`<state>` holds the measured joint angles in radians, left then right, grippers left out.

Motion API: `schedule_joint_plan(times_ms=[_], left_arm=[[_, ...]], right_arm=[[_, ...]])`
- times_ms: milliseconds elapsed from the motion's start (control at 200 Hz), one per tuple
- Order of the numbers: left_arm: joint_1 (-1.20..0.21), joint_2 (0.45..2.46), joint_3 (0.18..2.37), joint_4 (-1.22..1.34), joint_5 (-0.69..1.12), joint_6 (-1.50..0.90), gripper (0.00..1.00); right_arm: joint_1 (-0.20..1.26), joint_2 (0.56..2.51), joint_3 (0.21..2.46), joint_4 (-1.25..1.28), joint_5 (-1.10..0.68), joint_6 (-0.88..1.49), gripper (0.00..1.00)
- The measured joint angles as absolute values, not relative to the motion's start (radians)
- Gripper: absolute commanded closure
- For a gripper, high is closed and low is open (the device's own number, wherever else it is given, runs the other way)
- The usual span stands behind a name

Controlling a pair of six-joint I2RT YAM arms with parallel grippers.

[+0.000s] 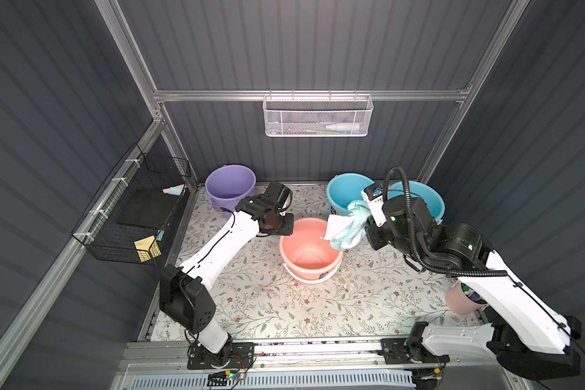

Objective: Wipe the inside of the bucket with a cloth
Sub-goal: Pick up the bucket from the center of the board.

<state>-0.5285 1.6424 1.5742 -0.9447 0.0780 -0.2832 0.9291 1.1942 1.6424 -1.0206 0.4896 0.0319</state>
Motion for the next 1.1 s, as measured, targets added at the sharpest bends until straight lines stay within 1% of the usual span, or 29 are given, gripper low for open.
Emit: schedule_joint_plan(times_ms=[75,425,545,660,745,780,1101], left_arm=[[-0.529,1.658,1.57,-0.96,0.078,-0.271,0.64],[-0.529,1.666,1.548,-0.985,0.08,-0.248,0.78],[-0.529,1.666,1.531,-0.981,0.084,-0.239,0.8],[-0.529,1.665,1.516,-0.966,0.091,-0.237,0.87],[-0.529,1.663,1.511,-0.956,0.095,-0.236,0.95],[-0.529,1.66,1.509,-0.953,0.096,-0.236,1.0],[-0.53,1.642,1.507,-0.929,0.058,-0.272,1.0]], right_arm=[[0.929,1.193,1.639,-1.02,0.49,0.032,1.0],[0.929,1.192,1.606,-1.018,0.49,0.034,1.0],[0.929,1.193,1.606,-1.01,0.481,0.034,1.0],[0.929,1.201,1.606,-0.999,0.466,0.034,1.0],[0.929,1.22,1.608,-0.996,0.455,0.034,1.0],[0.929,1.232,1.61,-0.996,0.448,0.034,1.0],[0.921,1.402,1.703,-1.052,0.358,0.042,1.0]])
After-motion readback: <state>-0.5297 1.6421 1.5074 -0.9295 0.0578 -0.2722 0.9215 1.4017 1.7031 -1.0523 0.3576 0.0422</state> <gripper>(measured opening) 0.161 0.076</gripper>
